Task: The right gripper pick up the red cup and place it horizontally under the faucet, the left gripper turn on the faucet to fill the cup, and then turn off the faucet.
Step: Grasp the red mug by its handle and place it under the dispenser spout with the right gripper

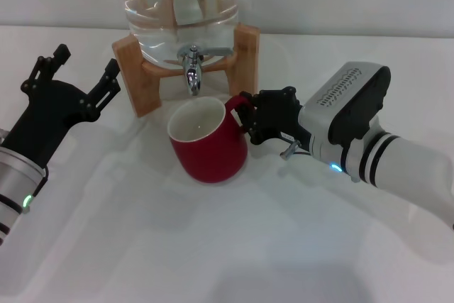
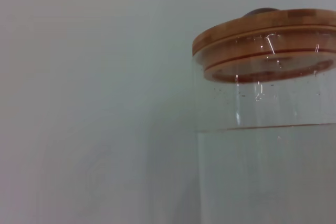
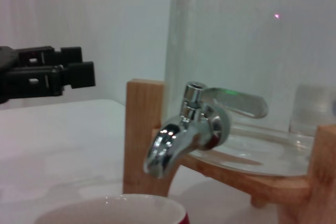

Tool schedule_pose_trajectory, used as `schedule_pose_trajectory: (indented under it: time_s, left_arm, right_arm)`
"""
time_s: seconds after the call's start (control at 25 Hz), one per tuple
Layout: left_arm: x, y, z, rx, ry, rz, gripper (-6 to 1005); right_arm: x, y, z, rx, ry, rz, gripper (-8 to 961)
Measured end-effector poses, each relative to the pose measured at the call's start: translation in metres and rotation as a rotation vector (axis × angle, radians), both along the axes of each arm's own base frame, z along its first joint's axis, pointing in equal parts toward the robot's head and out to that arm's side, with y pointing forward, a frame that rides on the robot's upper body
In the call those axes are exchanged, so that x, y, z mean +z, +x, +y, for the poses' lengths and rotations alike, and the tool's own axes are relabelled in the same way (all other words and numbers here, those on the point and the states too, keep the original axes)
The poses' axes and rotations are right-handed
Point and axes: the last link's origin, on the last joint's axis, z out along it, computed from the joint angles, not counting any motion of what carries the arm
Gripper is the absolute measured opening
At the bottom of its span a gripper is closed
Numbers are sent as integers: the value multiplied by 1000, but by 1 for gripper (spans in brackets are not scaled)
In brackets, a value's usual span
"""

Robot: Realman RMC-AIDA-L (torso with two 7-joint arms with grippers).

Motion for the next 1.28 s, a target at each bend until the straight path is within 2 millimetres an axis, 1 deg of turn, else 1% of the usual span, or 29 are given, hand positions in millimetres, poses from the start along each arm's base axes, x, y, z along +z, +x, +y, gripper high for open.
schedule_pose_trajectory:
  time_s: [0.88,1.28]
  left_arm:
    - [0,3,2,-8,1,-2,874]
    - [-1,3,3,-8,-3,0,874]
  right_arm:
    - [8,0,16,-58,39,-2,143]
    - [9,6,15,-75,44,-4,146]
